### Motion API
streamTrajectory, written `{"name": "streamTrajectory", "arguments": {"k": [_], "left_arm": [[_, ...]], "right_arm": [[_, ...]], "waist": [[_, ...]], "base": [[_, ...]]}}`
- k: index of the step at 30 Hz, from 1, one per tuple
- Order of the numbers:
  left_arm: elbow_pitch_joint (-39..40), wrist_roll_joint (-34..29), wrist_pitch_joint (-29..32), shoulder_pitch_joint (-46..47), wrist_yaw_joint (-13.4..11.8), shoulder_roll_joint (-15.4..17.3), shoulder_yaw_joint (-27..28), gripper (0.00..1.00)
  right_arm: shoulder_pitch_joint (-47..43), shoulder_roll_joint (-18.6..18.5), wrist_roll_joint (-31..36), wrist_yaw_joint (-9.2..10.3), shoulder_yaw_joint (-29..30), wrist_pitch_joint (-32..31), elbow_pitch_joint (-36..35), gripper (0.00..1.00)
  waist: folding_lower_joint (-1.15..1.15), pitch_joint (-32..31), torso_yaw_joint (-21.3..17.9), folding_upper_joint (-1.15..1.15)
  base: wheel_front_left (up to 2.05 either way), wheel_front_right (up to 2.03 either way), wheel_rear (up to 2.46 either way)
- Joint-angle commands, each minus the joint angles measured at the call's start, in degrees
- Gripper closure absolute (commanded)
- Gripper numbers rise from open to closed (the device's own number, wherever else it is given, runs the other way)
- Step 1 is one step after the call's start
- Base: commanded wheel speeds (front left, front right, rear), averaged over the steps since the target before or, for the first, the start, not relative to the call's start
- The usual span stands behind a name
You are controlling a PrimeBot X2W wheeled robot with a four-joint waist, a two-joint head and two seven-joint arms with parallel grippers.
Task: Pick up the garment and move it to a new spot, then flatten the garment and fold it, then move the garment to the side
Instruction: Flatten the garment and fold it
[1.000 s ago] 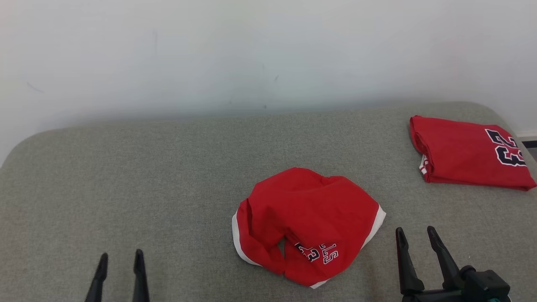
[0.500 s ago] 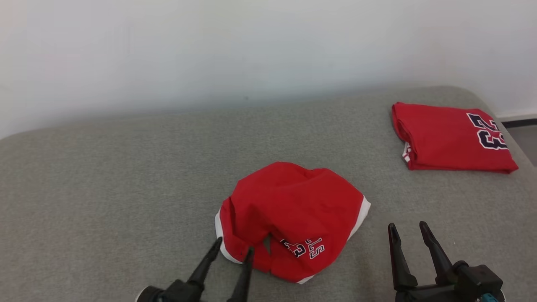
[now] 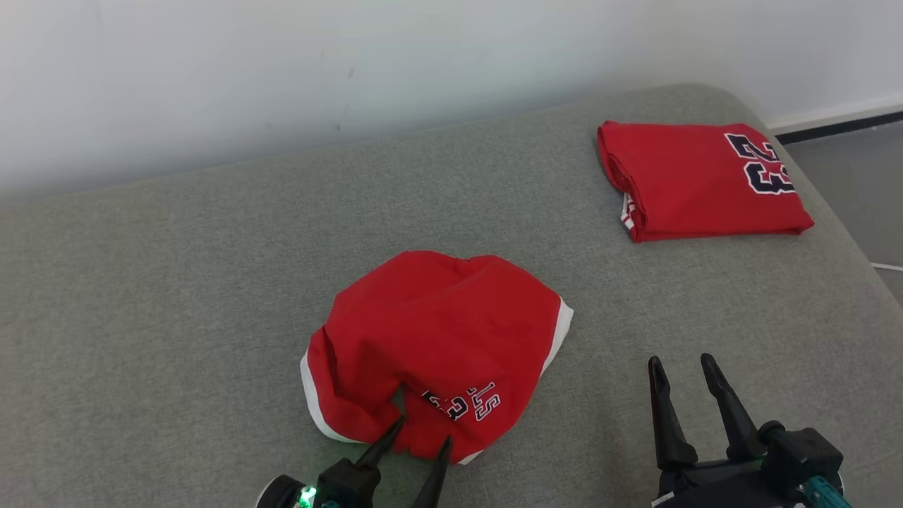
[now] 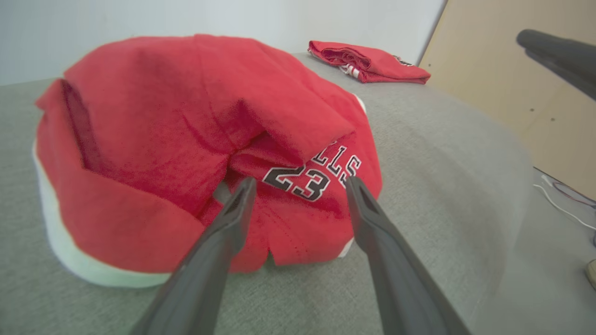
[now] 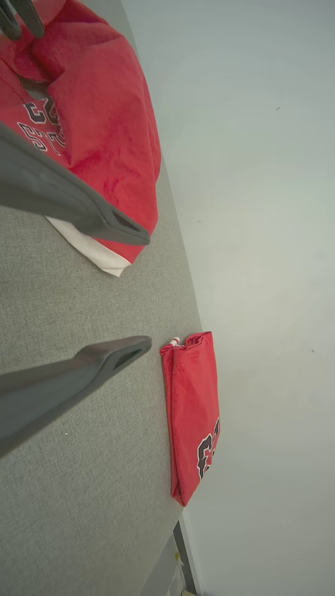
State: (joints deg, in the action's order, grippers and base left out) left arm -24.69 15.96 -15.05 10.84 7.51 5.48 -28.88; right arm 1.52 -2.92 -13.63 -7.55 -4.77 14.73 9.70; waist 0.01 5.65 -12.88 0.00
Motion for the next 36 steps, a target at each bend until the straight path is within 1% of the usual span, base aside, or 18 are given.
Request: {"name": "streamTrajectory", "arguments": {"k": [1,7,15,16,17,18,22,27,31,36], "left_arm": [[-1.88,0.33,-0.14,1.11,-0.06,0.49,-0.32,0.00],[-8.79,1.51,0.07,2.87,-0.05,0.12,-1.25,0.00],[-12.46,3.73,0.03,5.13,-0.06,-0.83,-3.36,0.00],[-12.48,3.78,0.00,5.50,-0.06,-0.93,-3.39,0.53],[-12.13,4.01,-0.05,5.93,-0.06,-1.07,-3.28,0.70],[-11.88,4.05,-0.08,6.11,-0.06,-1.21,-3.44,1.00],[-10.08,3.95,-0.13,6.26,-0.12,-1.10,-2.72,1.00],[-4.33,3.69,-0.15,3.64,-0.92,-0.20,0.57,1.00],[1.86,3.53,-0.14,0.92,-1.76,1.42,3.27,1.00],[8.24,3.88,0.31,-3.77,-3.63,4.57,5.55,1.00]], "right_arm": [[0.89,0.04,-0.42,0.16,-0.11,0.38,0.09,0.00],[1.66,0.05,-0.72,0.16,-0.42,0.47,0.62,0.00],[1.95,0.05,-0.92,0.16,-0.22,0.54,0.49,0.00],[1.90,0.04,-0.92,0.16,-0.18,0.53,0.40,0.00],[1.80,0.04,-0.90,0.16,-0.08,0.52,0.29,0.00],[1.70,0.04,-0.89,0.16,0.04,0.51,0.17,0.00],[1.05,0.04,-1.11,0.16,0.40,0.52,0.24,0.00],[0.35,0.03,-1.31,0.16,0.92,0.52,0.46,0.00],[-0.65,0.03,-1.20,0.16,1.44,0.52,0.70,0.00],[-1.49,0.04,-1.24,0.16,2.04,0.52,0.84,0.00]], "waist": [[-0.01,1.79,-1.81,0.00],[-0.01,2.39,-2.86,0.00],[-0.01,2.56,-3.22,0.00],[-0.01,2.54,-3.19,0.00],[-0.01,2.47,-3.10,0.00],[-0.01,2.44,-2.98,0.00],[-0.01,1.97,-1.74,0.00],[-0.01,0.54,1.04,0.00],[-0.01,-1.05,4.10,0.00],[-0.01,-2.61,7.87,0.00]], "base": [[0.00,0.00,0.00],[0.00,0.00,0.00],[0.00,0.00,0.00],[0.00,0.00,0.00],[0.00,0.00,0.00],[0.00,0.00,0.00],[0.00,0.00,0.00],[0.00,0.00,0.00],[0.00,0.00,0.00],[0.00,0.00,0.00]]}}
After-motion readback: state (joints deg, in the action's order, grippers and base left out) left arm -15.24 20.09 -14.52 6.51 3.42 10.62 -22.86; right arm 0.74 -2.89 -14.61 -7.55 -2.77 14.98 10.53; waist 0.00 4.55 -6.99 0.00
